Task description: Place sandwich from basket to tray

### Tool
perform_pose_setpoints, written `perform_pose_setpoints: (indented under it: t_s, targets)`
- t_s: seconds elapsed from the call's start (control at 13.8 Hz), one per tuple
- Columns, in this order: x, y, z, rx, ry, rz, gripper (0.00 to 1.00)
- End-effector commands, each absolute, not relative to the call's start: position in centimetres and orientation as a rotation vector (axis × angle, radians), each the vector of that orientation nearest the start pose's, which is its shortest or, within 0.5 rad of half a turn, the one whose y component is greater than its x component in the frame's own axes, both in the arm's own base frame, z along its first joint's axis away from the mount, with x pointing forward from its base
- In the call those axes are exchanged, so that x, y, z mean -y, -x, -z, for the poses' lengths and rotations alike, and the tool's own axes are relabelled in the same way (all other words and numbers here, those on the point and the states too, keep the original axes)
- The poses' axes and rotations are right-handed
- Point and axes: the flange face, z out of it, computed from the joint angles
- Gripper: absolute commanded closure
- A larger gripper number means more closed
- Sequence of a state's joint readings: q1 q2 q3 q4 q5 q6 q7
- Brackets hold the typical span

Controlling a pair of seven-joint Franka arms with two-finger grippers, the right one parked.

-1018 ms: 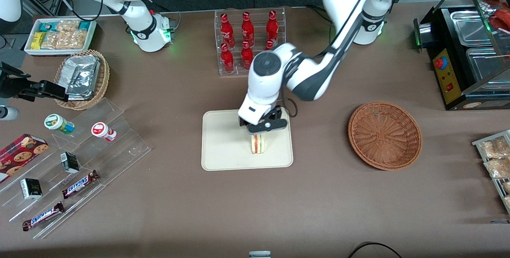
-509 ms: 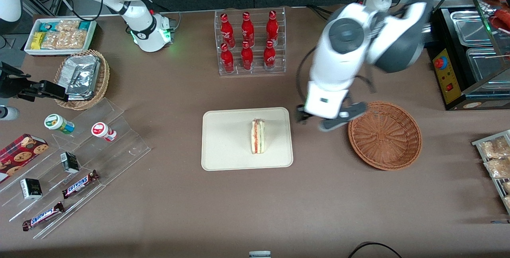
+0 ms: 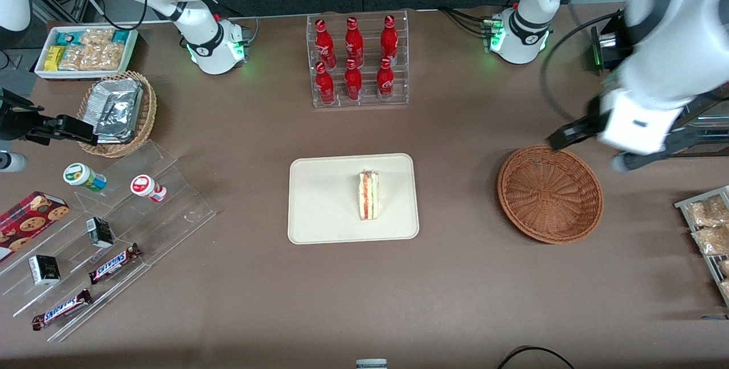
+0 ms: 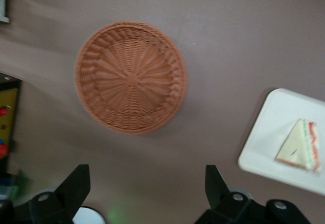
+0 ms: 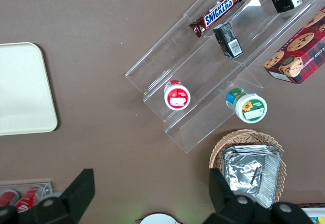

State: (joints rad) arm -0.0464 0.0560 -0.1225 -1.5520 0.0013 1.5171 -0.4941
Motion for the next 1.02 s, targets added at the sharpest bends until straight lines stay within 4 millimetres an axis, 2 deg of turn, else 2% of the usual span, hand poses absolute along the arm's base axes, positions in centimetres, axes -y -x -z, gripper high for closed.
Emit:
perform_pose_setpoints:
  t_s: [0.0, 0.07, 0.22, 0.36, 0.51, 0.73, 0.87, 0.95]
  targets:
    - [5.6, -51.4, -60.2, 0.334, 3.117, -0.158, 0.0]
    - [3.7, -50.3, -60.0, 0.242, 3.127, -0.167, 0.0]
    - [-1.0, -49.3, -60.5, 0.179, 3.157, -0.159, 0.0]
    - [-2.5, -48.4, -61.4, 0.099, 3.177, -0.147, 0.0]
    - [-2.5, -47.9, -62.3, 0.091, 3.18, -0.13, 0.0]
    - [-0.7, -48.1, -64.9, 0.035, 3.171, -0.099, 0.0]
    - [1.3, -48.6, -64.8, -0.021, 3.149, -0.172, 0.0]
    - [1.4, -48.6, -64.7, -0.022, 3.15, -0.177, 0.0]
